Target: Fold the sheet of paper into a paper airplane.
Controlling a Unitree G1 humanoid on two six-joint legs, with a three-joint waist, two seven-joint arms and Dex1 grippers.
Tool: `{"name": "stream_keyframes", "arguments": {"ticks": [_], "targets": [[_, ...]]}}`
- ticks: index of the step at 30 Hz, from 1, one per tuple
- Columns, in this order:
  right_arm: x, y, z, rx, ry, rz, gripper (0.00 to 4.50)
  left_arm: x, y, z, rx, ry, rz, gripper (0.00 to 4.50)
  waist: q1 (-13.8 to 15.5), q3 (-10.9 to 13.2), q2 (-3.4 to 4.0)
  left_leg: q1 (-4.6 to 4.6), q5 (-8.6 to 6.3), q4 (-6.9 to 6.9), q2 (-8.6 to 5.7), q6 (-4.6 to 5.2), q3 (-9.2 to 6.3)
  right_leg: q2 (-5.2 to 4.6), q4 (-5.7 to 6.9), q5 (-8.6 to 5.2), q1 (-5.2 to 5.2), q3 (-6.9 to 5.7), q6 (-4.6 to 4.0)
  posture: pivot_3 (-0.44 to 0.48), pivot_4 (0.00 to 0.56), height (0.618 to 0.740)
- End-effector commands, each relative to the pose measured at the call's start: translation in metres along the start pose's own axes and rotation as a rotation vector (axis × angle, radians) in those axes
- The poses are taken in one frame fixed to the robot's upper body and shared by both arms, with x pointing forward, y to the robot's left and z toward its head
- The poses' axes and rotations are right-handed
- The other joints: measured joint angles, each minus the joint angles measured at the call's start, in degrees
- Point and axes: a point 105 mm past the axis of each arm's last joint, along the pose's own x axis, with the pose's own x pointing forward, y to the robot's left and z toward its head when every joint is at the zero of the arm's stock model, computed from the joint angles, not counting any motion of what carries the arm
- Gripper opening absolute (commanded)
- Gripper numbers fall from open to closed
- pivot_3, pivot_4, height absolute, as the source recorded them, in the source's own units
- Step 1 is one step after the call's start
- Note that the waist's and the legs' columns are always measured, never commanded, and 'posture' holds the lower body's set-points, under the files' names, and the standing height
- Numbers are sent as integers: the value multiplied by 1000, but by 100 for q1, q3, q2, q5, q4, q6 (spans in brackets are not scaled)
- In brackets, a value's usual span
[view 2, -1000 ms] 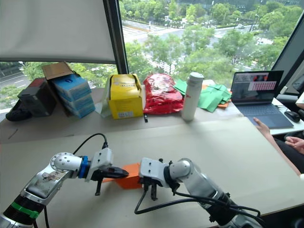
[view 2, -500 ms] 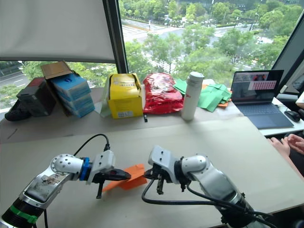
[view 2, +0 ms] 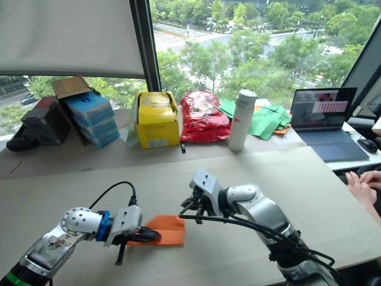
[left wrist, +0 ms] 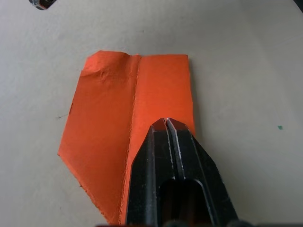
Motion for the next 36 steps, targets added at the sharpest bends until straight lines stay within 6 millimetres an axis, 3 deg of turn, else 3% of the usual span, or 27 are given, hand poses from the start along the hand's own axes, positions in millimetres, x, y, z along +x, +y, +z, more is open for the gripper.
{"name": "stream_keyframes", "arguments": {"ticks": [1,9,20,27,28,36], "targets": [[1,3,11,-23,-47,20,1475,-1,-8,-11,49,31,-15,0,0,0,0,-2,0,0,0,0,0,0,-1,0,-2,0,0,0,150,740],[9,15,5,37,-75,96,4255,6,-20,-41,28,32,-5,0,-6,-2,5,25,-10,-6,4,17,-3,-7,-2,0,21,0,-1,0,150,740],[28,20,-34,133,-7,156,4255,4,-32,-55,25,43,-8,0,-47,-17,28,45,-12,-8,4,22,-1,-7,-3,0,35,0,-1,0,150,740],[29,28,-28,198,-54,213,4255,-2,-30,-64,16,49,1,0,-62,-30,45,54,-10,-9,9,18,0,-2,6,0,39,1,-2,0,150,740],[29,28,-28,197,-54,213,3735,-2,-28,-66,14,51,2,0,-61,-30,46,54,-10,-10,10,18,-1,-2,6,0,38,1,-2,0,150,740],[28,28,-22,224,-90,205,1023,-6,-25,-76,4,56,2,0,-61,-32,50,55,-7,-9,10,12,-1,-2,12,0,38,1,-2,0,150,740]]}}
